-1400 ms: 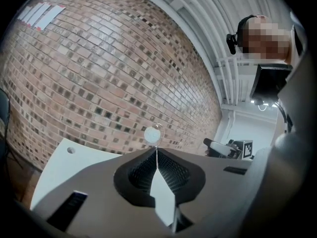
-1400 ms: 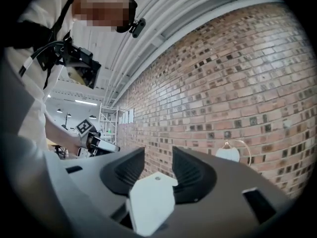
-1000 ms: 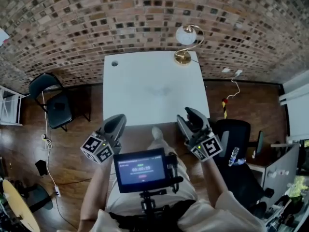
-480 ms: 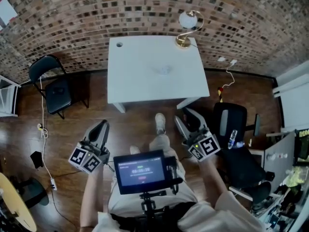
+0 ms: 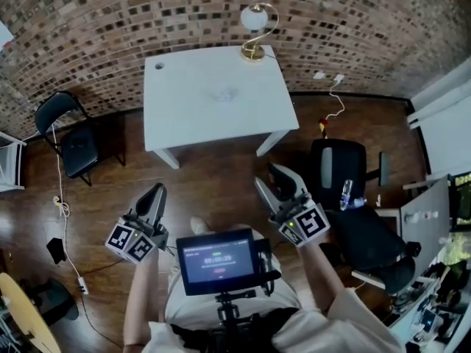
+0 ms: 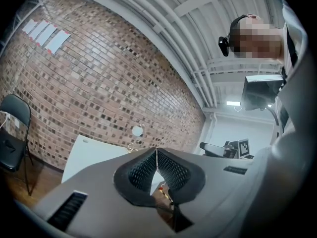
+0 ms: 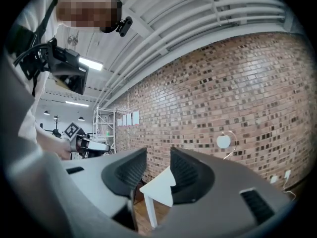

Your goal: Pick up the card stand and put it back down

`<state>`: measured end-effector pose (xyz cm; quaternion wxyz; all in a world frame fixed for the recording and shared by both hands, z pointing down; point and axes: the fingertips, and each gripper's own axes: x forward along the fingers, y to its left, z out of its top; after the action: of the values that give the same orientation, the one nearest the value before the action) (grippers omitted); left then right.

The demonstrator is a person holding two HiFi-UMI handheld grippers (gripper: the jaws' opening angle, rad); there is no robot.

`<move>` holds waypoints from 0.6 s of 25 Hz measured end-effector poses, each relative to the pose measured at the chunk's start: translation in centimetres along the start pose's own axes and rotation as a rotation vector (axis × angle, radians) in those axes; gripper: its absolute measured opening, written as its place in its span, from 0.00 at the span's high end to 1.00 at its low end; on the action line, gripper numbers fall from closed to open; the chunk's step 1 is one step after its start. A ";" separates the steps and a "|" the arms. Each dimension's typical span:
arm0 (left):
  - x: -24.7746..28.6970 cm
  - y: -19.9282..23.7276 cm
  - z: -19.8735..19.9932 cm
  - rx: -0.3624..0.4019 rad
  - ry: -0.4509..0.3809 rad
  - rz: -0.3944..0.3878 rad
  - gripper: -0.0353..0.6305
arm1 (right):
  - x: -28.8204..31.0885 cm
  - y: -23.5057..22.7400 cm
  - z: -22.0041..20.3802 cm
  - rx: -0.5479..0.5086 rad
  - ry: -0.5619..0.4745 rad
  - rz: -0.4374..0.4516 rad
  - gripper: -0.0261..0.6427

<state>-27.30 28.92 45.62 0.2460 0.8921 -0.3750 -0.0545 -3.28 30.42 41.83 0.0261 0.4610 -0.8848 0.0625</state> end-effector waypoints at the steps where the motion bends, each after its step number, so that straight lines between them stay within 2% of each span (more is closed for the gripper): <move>1: 0.5 -1.0 -0.1 -0.003 0.002 0.005 0.94 | -0.9 -0.4 0.2 0.008 -0.004 -0.003 0.72; 8: 3.9 -8.8 -2.2 0.013 0.048 0.041 0.94 | -8.3 -3.4 0.1 0.082 0.012 0.018 0.72; 15: 4.6 -12.7 -5.7 -0.001 0.059 0.058 0.94 | -11.6 -4.8 -4.3 0.131 0.041 0.031 0.72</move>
<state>-14.29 35.60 44.86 0.2588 0.8820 -0.3933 -0.0210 7.24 37.72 45.27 0.0130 0.4464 -0.8852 0.1303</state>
